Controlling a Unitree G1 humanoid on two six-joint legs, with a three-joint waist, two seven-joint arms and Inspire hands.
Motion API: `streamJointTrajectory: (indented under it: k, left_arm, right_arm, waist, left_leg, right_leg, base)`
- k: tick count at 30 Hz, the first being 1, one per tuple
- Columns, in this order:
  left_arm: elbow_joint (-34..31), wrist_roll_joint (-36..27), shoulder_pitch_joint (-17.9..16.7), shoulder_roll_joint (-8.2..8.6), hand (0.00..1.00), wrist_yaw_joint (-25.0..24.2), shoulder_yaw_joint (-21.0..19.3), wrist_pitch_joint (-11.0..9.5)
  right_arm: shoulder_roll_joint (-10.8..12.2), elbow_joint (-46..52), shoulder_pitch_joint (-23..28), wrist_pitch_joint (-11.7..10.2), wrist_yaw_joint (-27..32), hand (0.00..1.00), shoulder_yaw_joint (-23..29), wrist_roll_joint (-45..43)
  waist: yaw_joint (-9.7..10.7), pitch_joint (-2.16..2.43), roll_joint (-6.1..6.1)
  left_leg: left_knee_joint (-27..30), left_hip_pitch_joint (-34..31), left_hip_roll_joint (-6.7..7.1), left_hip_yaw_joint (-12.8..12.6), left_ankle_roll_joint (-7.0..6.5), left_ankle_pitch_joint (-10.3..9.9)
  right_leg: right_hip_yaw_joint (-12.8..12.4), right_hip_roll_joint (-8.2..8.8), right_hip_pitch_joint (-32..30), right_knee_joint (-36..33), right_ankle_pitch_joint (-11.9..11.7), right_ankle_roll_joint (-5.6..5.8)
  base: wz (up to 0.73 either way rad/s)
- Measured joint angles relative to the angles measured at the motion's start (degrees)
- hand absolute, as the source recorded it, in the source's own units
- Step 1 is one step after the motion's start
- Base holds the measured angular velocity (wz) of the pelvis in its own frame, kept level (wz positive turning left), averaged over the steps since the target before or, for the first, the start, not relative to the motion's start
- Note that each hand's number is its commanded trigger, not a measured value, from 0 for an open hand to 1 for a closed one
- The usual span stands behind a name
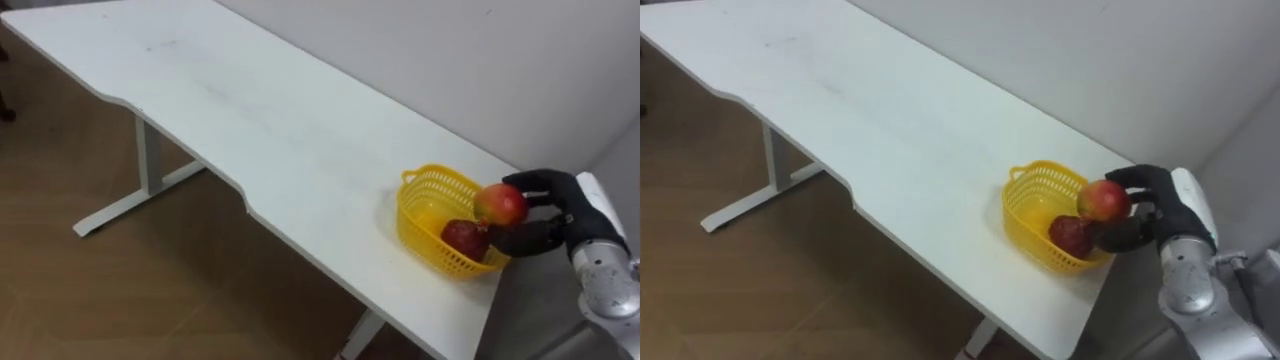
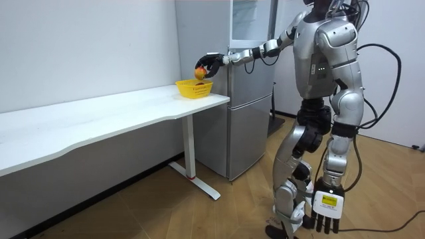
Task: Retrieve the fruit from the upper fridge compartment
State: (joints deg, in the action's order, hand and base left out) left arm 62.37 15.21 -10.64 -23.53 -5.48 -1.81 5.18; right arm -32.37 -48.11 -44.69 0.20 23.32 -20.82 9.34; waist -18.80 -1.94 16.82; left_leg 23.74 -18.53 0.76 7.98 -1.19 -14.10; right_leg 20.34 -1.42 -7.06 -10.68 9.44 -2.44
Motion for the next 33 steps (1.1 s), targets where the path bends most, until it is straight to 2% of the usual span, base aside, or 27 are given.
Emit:
streamJointTrajectory:
  k: [8, 19, 25, 33]
  left_arm:
    - [0.1, 0.0, 0.5, 0.04, 0.0, 2.4, 1.5, 0.6]
    - [0.5, 0.0, 1.4, -0.06, 0.0, 2.5, 2.4, 1.0]
    - [0.6, 0.0, 1.7, -0.05, 0.0, 2.8, 2.5, 1.2]
    - [0.7, 0.0, 2.1, -0.06, 0.0, 4.1, 2.5, 1.2]
  right_arm:
    - [0.0, -6.1, -3.6, 0.1, 2.4, 0.0, -0.1, 1.4]
    - [0.0, -9.5, -3.9, 0.1, 2.6, 0.0, -0.7, 4.3]
    - [0.0, -9.7, -3.9, 0.4, 1.8, 0.0, -1.0, 6.6]
    - [-0.1, -9.7, -4.0, 0.5, 1.5, 0.0, -2.8, 6.8]
  waist:
    - [-0.3, -0.18, -0.26]
    - [-1.9, -0.36, -0.49]
    - [-2.3, -0.53, -0.73]
    - [-2.5, -0.48, -0.68]
  left_leg:
    - [-0.5, 0.0, 0.0, 0.0, -0.01, 0.0]
    - [-0.5, -1.0, 0.04, -0.2, -0.02, 0.3]
    - [-0.5, -1.3, -0.02, -0.5, -0.02, 0.3]
    - [-1.2, -1.0, -0.01, -0.8, -0.03, 0.6]
  right_leg:
    - [0.2, 0.08, -0.2, -0.1, 0.0, 0.01]
    - [0.2, 0.22, -1.3, -0.1, 0.0, 0.0]
    - [0.1, 0.25, -1.9, -0.2, 0.0, 0.0]
    - [0.1, 0.3, -1.9, -0.2, 0.0, 0.0]
  base:
    - [0.01]
    - [-0.01]
    - [-0.02]
    - [0.0]
